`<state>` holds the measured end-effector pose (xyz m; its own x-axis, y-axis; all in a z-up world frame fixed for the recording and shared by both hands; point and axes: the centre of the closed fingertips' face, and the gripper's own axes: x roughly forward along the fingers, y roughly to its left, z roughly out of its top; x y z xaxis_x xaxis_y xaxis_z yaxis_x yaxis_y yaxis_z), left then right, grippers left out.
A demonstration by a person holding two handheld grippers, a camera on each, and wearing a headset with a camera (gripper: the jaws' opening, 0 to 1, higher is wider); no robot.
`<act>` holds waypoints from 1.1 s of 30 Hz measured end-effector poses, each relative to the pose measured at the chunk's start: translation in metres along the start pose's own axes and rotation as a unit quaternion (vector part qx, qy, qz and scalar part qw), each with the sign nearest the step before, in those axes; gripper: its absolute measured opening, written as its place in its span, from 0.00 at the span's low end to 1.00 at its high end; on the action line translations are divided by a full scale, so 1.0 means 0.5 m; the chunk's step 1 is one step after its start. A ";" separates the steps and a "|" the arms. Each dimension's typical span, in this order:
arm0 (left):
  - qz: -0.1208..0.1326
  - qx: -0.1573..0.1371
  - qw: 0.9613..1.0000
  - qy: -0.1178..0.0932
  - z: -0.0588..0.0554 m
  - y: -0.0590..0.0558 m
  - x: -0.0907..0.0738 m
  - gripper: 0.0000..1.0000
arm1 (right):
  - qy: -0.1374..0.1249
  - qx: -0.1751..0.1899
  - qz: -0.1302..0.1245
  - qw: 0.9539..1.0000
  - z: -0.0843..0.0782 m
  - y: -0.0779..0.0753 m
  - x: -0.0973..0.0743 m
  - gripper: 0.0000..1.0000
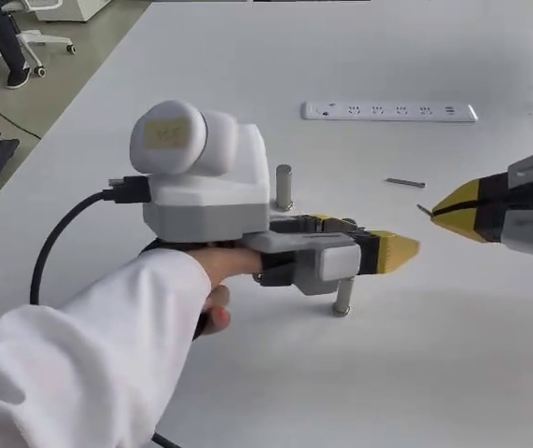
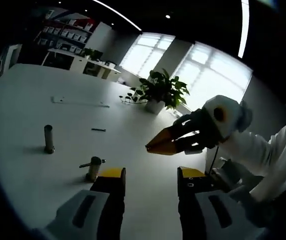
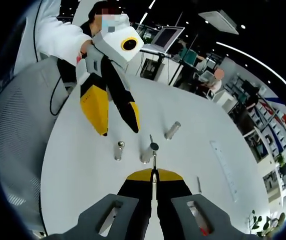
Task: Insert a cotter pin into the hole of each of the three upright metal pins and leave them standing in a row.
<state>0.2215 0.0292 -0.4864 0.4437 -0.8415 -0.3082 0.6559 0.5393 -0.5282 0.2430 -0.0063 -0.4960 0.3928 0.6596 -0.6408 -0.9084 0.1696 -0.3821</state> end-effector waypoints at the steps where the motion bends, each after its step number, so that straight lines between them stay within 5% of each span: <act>1: -0.003 0.000 1.000 0.002 -0.001 -0.003 0.003 0.40 | -0.002 -0.005 0.001 1.000 0.003 0.004 -0.001 0.00; 33: -0.021 -0.090 0.996 -0.007 -0.004 -0.016 0.004 0.09 | -0.031 -0.065 0.019 0.997 0.043 0.063 0.007 0.00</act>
<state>0.2159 0.0230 -0.4845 0.4276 -0.8617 -0.2734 0.5544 0.4888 -0.6736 0.2126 0.0172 -0.4957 0.3443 0.7087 -0.6158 -0.8950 0.0496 -0.4434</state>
